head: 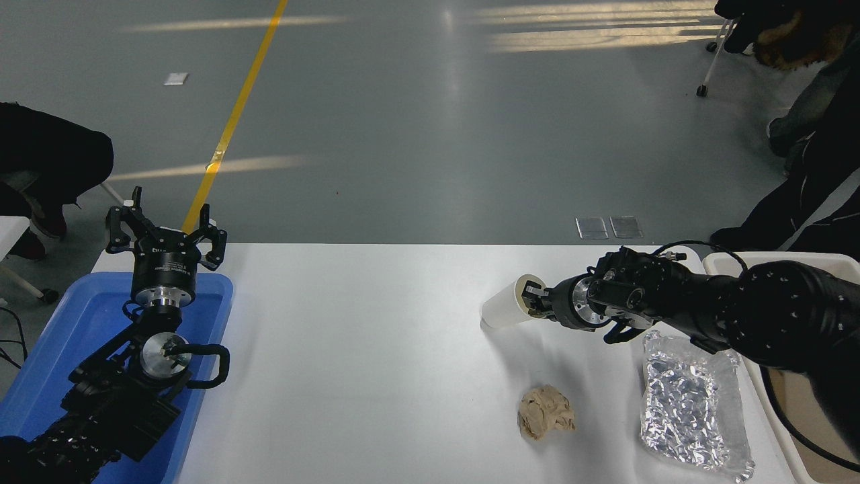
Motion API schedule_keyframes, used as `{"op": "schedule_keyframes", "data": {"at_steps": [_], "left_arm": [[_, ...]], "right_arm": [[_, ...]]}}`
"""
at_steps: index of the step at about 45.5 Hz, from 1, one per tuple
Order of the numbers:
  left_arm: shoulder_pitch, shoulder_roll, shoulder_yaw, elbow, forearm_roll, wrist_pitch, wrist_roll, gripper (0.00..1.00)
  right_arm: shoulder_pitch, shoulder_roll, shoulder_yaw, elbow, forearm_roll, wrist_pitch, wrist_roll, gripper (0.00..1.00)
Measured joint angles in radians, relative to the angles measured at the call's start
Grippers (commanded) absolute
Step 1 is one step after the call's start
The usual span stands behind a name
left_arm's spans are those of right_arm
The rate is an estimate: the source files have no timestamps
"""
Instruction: Pick up paper cup place in dustbin
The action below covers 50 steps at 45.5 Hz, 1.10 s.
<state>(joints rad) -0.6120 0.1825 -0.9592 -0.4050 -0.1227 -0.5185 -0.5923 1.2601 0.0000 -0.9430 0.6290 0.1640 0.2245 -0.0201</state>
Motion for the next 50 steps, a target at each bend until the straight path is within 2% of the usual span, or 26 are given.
{"op": "schedule_keyframes", "data": {"at_steps": [14,25,35,50], "left_arm": [[0.0,0.0,0.0,0.0,0.0,0.0,0.0,0.99],[0.0,0.0,0.0,0.0,0.0,0.0,0.0,0.99],[0.001,0.001,-0.002,0.0,0.0,0.0,0.0,0.99],[0.002,0.001,-0.002,0.0,0.0,0.0,-0.001,0.99]], "right_arm": [[0.194,-0.01,0.017,0.23,-0.001,0.001,-0.002,0.0],[0.541,-0.19,-0.027,0.623,-0.046,0.025,-0.002,0.0],[0.957,-0.358,-0.148,0.92,-0.074,0.174,0.002,0.0],[1.417,-0.445,-0.31,1.057,-0.083,0.454,0.01,0.0]]}}
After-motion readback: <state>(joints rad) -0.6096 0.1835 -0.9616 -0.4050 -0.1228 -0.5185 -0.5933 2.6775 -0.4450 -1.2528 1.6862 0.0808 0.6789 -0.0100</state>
